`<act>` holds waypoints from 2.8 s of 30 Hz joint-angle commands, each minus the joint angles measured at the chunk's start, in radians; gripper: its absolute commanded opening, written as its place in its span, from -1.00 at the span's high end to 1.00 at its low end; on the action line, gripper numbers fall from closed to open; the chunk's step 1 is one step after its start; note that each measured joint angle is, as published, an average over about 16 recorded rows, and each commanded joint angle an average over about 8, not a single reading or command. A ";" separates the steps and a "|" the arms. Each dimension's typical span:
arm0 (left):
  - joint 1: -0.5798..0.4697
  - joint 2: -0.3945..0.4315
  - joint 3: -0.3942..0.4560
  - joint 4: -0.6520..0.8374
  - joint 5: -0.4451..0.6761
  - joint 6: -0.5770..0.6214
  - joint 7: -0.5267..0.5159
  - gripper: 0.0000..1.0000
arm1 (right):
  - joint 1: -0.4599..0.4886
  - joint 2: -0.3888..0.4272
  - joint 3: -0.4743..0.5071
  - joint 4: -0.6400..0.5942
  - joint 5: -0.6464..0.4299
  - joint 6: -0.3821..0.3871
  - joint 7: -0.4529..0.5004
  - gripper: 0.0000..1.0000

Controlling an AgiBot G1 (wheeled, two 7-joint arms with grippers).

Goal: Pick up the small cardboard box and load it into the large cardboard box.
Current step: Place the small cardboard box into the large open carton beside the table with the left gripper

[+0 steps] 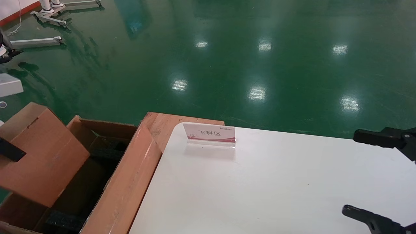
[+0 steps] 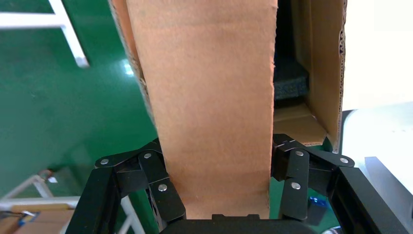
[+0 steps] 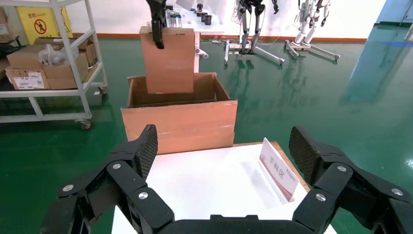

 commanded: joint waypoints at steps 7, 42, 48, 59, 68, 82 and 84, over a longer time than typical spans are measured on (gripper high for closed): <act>0.058 -0.040 0.026 0.054 -0.038 -0.026 0.019 1.00 | 0.000 0.000 0.000 0.000 0.000 0.000 0.000 -1.00; 0.481 0.056 -0.038 0.364 -0.156 -0.157 0.066 1.00 | 0.001 0.001 -0.002 0.000 0.002 0.001 -0.001 -1.00; 0.522 0.071 -0.043 0.402 -0.165 -0.159 0.070 1.00 | 0.001 0.001 -0.003 0.000 0.002 0.001 -0.001 -1.00; 0.605 0.095 -0.055 0.464 -0.186 -0.182 0.066 1.00 | 0.001 0.001 -0.003 0.000 0.002 0.001 -0.002 -1.00; 0.654 0.111 -0.067 0.510 -0.202 -0.216 0.069 1.00 | 0.001 0.002 -0.004 0.000 0.003 0.002 -0.002 -1.00; 0.732 0.130 -0.075 0.591 -0.215 -0.249 0.063 1.00 | 0.001 0.002 -0.005 0.000 0.003 0.002 -0.002 -1.00; 0.746 0.131 -0.077 0.603 -0.218 -0.250 0.062 1.00 | 0.001 0.002 -0.005 0.000 0.003 0.002 -0.002 -1.00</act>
